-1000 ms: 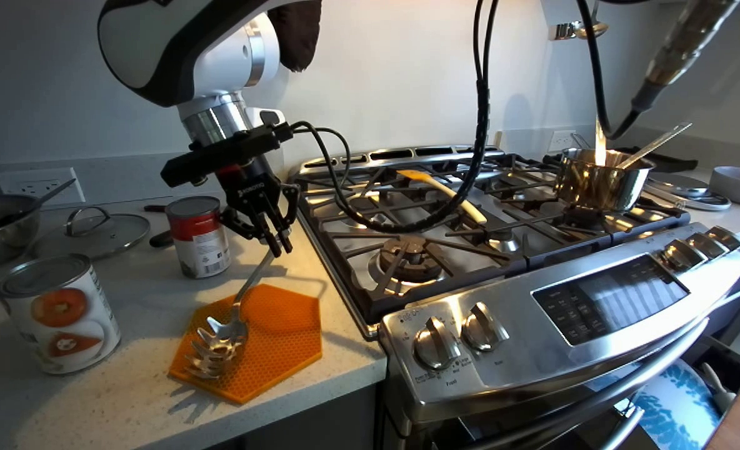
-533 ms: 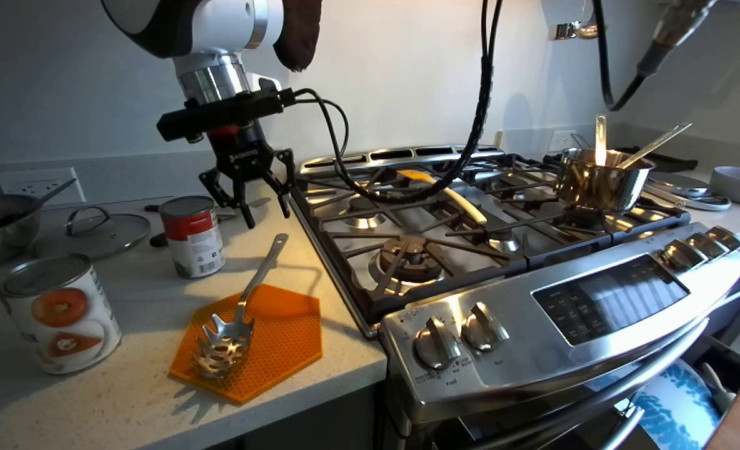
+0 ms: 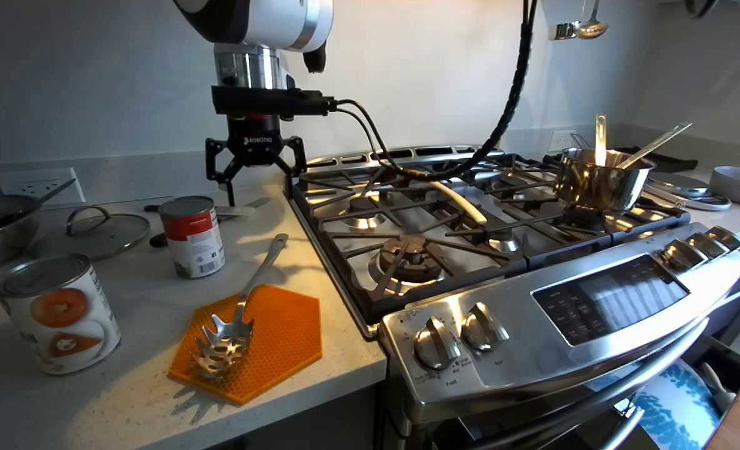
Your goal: Put the metal object on the yellow mat
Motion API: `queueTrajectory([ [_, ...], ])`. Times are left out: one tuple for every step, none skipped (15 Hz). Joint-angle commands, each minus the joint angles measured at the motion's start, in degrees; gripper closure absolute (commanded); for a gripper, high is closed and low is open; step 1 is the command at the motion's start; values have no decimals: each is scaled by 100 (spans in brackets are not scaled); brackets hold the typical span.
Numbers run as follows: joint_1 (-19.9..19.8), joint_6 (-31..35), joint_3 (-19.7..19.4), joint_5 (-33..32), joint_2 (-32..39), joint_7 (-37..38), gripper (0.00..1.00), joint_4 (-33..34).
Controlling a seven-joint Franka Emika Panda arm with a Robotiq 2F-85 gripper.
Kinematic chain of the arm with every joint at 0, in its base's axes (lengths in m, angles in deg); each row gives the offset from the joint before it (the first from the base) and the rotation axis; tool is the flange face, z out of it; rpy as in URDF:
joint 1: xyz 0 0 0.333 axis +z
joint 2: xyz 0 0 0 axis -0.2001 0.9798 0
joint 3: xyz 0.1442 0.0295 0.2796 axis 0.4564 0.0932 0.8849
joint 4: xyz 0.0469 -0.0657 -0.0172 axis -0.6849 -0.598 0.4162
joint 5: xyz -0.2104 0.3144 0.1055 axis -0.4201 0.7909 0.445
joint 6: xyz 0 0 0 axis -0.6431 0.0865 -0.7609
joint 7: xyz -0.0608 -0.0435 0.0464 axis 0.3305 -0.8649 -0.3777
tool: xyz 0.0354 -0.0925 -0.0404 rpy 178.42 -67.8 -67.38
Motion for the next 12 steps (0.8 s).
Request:
queueTrajectory([
  [-354,341,283,-33,-1031,-971,0,-1376],
  [-135,289,-26,186,-1286,-1313,1,-1573],
  [-134,233,-27,154,-1533,-1529,0,-1799],
  [-206,48,48,305,-1785,-1781,0,-2026],
  [-197,-187,25,355,-2057,-1842,0,-2273],
  [-232,-423,37,484,-2317,-1943,0,-2520],
  [-258,-559,30,578,-2581,-2017,0,-2769],
  [-279,-661,-13,660,-2844,-2007,0,-3025],
  [-320,-696,-36,771,-3120,-2025,0,-3294],
  [-367,-580,-73,868,-3414,-2053,0,-3575],
  [-409,-512,-109,963,-3701,-2072,0,-3846],
  [-462,-405,-153,1062,-3987,-2126,0,-4120],
])
